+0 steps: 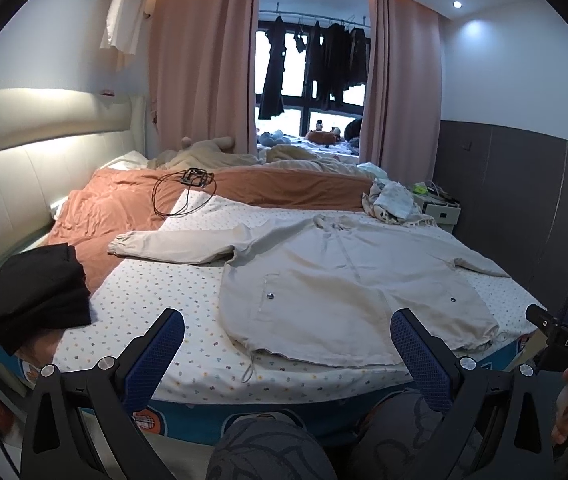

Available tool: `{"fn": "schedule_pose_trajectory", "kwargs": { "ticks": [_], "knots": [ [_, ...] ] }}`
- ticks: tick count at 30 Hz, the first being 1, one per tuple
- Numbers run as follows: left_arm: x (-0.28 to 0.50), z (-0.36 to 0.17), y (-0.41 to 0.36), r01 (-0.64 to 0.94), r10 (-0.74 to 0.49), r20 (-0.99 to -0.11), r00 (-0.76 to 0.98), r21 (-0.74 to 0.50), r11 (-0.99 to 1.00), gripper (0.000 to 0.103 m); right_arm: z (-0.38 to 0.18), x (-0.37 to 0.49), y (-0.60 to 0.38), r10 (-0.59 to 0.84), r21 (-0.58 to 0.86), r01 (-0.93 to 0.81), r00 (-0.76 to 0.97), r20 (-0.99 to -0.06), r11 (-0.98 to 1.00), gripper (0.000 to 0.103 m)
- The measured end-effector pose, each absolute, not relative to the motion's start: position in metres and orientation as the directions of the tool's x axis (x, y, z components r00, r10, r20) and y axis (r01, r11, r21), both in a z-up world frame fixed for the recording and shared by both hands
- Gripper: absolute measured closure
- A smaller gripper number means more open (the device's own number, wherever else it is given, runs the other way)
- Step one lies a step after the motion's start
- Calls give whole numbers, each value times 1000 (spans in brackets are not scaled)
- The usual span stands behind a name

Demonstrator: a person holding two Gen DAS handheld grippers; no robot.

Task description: Fold large clothes

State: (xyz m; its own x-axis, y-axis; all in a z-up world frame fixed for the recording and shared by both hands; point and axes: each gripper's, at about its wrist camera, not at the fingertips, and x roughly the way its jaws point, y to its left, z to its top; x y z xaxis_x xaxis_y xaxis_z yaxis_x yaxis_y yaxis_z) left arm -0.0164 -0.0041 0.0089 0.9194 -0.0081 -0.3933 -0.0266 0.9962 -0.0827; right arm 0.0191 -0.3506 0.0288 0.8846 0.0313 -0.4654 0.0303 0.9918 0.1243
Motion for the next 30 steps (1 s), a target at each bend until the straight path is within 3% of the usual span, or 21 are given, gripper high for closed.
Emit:
{"fn": "schedule_pose_trajectory", "kwargs": {
  "ticks": [30],
  "knots": [
    [-12, 14, -8, -19, -13, -385, 923, -80, 997, 0, 34, 21, -352, 18, 120, 44, 882, -471, 992, 0]
  ]
}}
